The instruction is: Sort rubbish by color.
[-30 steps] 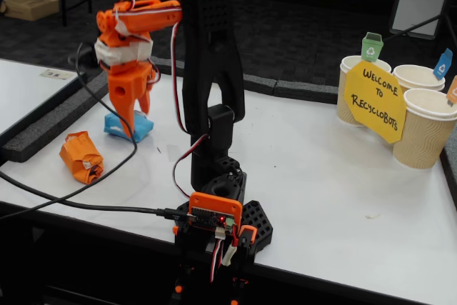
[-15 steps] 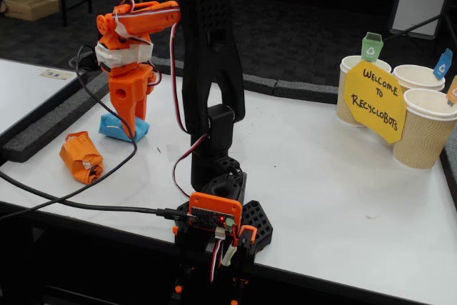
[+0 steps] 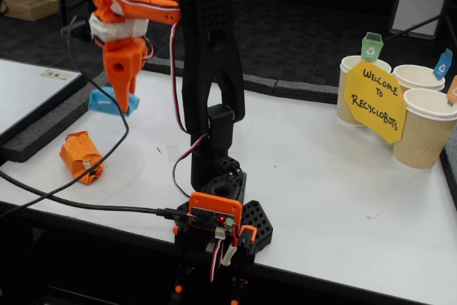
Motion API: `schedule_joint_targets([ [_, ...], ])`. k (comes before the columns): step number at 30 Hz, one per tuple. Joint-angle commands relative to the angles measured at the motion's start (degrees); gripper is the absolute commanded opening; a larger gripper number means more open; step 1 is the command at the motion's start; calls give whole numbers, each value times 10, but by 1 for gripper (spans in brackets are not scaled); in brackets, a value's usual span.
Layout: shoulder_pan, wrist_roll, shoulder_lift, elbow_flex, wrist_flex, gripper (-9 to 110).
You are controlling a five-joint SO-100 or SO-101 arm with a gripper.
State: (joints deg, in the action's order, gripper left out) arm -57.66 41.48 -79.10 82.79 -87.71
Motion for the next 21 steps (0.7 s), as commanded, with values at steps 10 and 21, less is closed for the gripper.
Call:
schedule_joint_targets([
  [10, 11, -214, -410, -15, -114, 0],
  [21, 107, -279, -639, 49, -116, 0],
])
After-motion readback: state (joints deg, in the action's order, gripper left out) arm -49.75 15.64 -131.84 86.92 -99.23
